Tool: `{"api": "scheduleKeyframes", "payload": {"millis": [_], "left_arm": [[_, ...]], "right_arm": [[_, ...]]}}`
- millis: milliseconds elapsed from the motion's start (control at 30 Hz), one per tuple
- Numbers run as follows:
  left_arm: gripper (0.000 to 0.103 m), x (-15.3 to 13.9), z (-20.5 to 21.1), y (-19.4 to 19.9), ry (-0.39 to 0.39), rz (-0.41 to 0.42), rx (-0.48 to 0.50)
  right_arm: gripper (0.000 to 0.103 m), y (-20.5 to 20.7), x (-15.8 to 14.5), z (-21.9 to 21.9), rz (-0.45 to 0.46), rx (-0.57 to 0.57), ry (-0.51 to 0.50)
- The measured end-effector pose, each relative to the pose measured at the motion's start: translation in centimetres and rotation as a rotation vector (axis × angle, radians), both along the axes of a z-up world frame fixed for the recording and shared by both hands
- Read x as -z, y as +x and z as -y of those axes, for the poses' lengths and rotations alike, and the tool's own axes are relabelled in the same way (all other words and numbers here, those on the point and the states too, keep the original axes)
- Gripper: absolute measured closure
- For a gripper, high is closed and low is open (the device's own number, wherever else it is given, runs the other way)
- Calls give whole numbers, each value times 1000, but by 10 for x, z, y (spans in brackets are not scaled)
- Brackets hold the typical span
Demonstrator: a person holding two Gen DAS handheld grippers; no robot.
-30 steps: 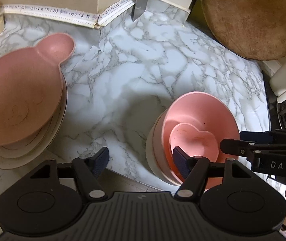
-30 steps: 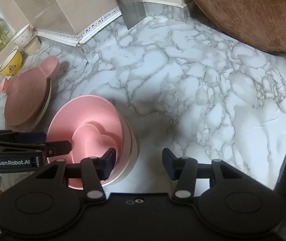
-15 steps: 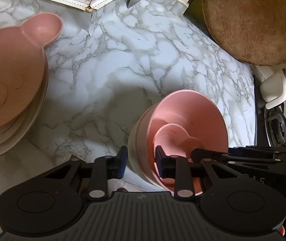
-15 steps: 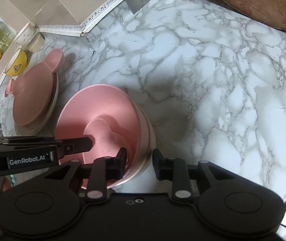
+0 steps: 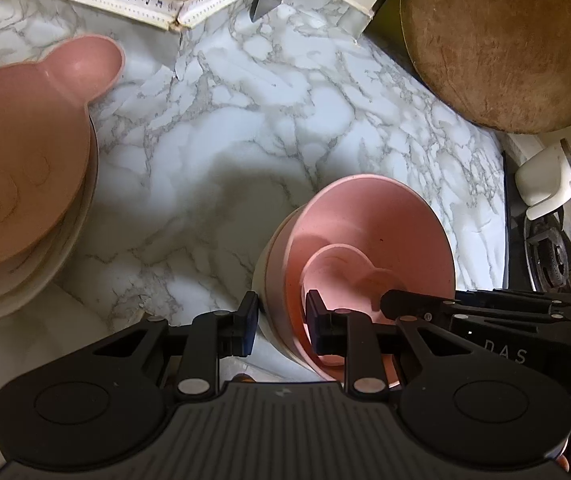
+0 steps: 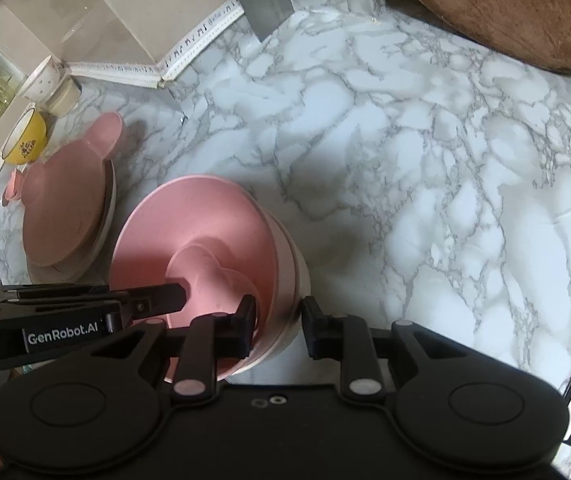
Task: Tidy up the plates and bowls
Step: 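Lift the nested bowls with both grippers and carry them over the bear plate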
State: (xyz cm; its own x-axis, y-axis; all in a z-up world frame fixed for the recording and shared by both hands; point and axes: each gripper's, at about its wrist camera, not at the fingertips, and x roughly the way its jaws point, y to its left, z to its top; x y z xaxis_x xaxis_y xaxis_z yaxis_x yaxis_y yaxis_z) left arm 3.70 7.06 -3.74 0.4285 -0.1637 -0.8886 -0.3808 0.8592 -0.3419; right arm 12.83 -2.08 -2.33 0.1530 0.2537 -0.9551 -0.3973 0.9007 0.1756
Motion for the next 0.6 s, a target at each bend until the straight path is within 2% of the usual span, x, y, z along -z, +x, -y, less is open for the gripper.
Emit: {"api": "scheduleKeyframes", "payload": {"millis": [367, 600], "left_arm": [[79, -36, -26, -1, 53, 33, -33], [79, -58, -65, -14, 90, 59, -92]], "right_arm": [[80, 7, -26, -47, 66, -57, 3], [80, 8, -35, -94, 80, -118, 35]]}}
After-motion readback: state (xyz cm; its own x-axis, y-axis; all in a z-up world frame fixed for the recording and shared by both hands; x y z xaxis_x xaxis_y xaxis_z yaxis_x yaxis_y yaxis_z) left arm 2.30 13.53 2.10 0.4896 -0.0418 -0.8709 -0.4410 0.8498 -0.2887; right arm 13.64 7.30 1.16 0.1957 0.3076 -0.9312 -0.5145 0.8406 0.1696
